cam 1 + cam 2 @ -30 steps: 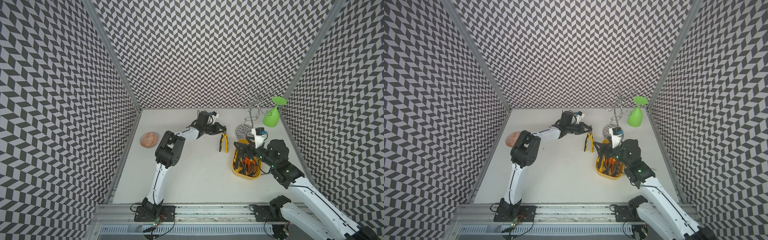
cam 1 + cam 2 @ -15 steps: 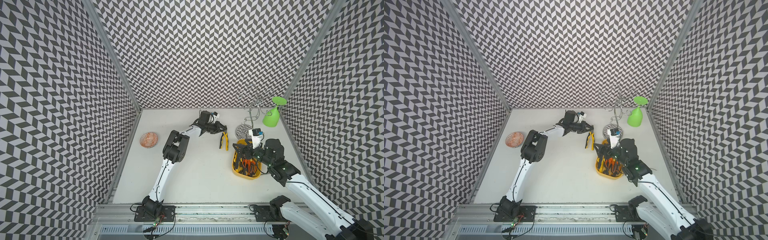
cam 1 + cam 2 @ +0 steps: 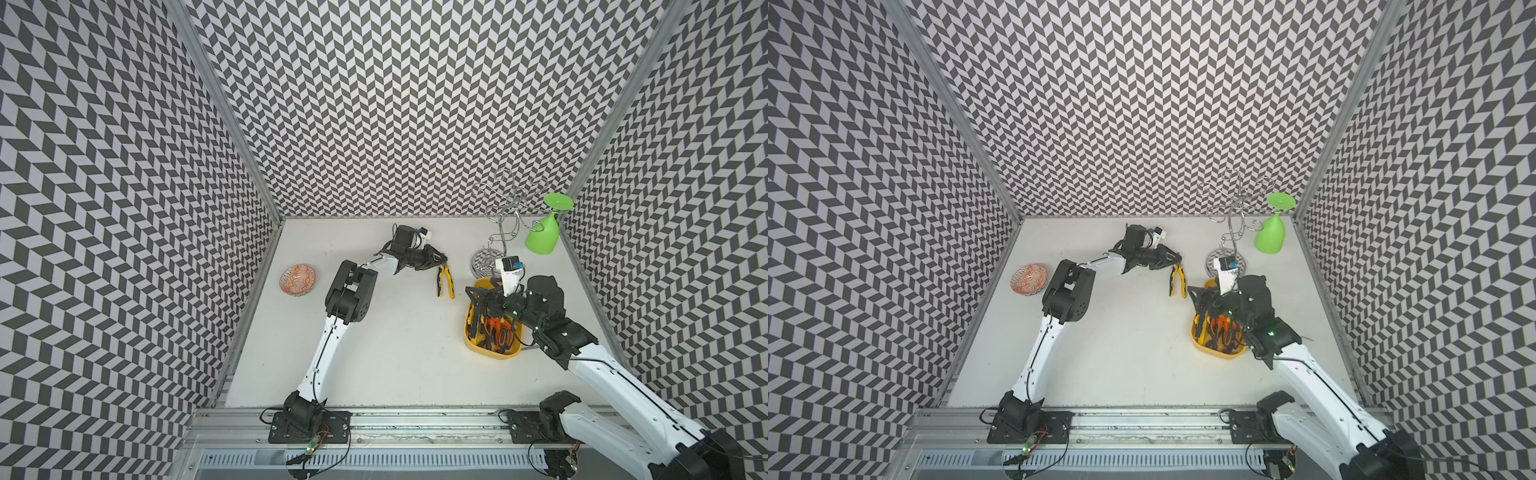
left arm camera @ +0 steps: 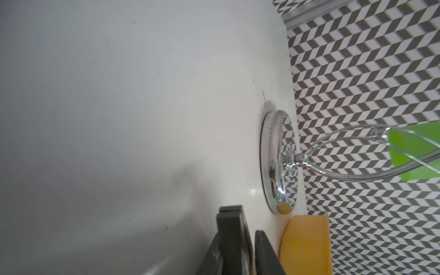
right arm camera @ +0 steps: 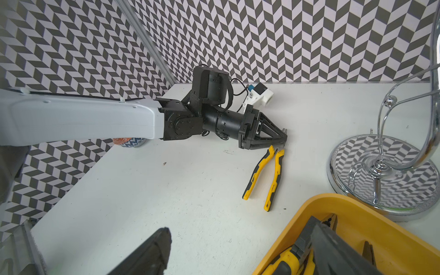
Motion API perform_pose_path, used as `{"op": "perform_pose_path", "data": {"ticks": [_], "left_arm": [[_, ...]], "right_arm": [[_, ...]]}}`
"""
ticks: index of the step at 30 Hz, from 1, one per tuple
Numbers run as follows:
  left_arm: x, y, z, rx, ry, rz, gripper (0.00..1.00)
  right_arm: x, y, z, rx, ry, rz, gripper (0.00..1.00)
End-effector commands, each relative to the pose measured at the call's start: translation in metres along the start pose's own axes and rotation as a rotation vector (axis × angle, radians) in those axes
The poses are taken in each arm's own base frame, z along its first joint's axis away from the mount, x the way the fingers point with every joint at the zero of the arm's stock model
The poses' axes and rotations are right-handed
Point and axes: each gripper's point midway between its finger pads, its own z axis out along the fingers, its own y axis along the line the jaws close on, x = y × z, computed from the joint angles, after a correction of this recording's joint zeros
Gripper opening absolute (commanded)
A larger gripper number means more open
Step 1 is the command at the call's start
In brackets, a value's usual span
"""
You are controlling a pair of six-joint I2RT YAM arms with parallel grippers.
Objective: Take the pliers out of the storage box
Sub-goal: Place the pliers at the center of the board.
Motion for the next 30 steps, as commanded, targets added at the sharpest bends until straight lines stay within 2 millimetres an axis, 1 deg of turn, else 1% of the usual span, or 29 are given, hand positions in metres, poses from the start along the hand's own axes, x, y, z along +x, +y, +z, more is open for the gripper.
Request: {"op": "perform_pose_path", "data": {"ticks": [1,3,4,8,11,13,17,19,20,21,22,23,26,27,29,30], "left_arm": [[-0.001,0.014,-0.003,-0.024,-0.026,0.041,0.31],[-0.001,0.012,-0.005,-0.029,-0.028,0.048,0.35],[-0.001,0.012,-0.005,-0.033,-0.029,0.05,0.4],[-0.001,0.012,-0.01,-0.057,-0.028,0.057,0.6],[-0.004,0.011,-0.015,-0.116,-0.039,0.085,0.82],[-0.007,0.01,-0.02,-0.154,-0.045,0.11,0.91],[-0.01,0.01,-0.027,-0.222,-0.038,0.125,0.97],[-0.01,0.001,-0.033,-0.213,-0.051,0.148,0.97],[-0.009,-0.005,-0.036,-0.201,-0.064,0.166,0.97],[-0.01,-0.016,-0.041,-0.185,-0.088,0.196,0.97],[-0.009,-0.024,-0.048,-0.182,-0.109,0.219,0.98],[-0.012,-0.034,-0.054,-0.174,-0.138,0.253,0.98],[0.002,-0.056,-0.076,-0.143,-0.183,0.339,0.98],[0.006,-0.063,-0.084,-0.14,-0.195,0.369,0.98],[0.016,-0.076,-0.098,-0.139,-0.212,0.419,0.98],[0.021,-0.084,-0.105,-0.138,-0.225,0.445,0.98]], "right_arm": [[-0.021,-0.001,-0.003,0.032,-0.054,-0.022,0.94],[-0.023,-0.005,-0.004,0.056,-0.058,-0.012,0.94],[-0.024,-0.008,-0.004,0.076,-0.057,-0.002,0.94],[-0.023,-0.022,-0.005,0.159,-0.046,0.04,0.94],[-0.02,-0.035,-0.005,0.232,-0.024,0.082,0.93],[-0.015,-0.041,-0.004,0.266,-0.003,0.105,0.93],[-0.006,-0.052,-0.003,0.329,0.038,0.174,0.93],[0.0,-0.058,-0.003,0.365,0.071,0.207,0.92],[0.005,-0.061,-0.002,0.386,0.093,0.225,0.92],[0.01,-0.063,-0.002,0.397,0.119,0.231,0.92],[0.015,-0.065,-0.002,0.407,0.141,0.238,0.92],[0.019,-0.067,-0.002,0.416,0.162,0.246,0.92],[0.033,-0.076,-0.003,0.461,0.243,0.285,0.89],[0.039,-0.081,-0.004,0.491,0.267,0.308,0.86],[0.049,-0.089,-0.006,0.519,0.31,0.324,0.77],[0.054,-0.093,-0.006,0.531,0.331,0.336,0.74]]}}
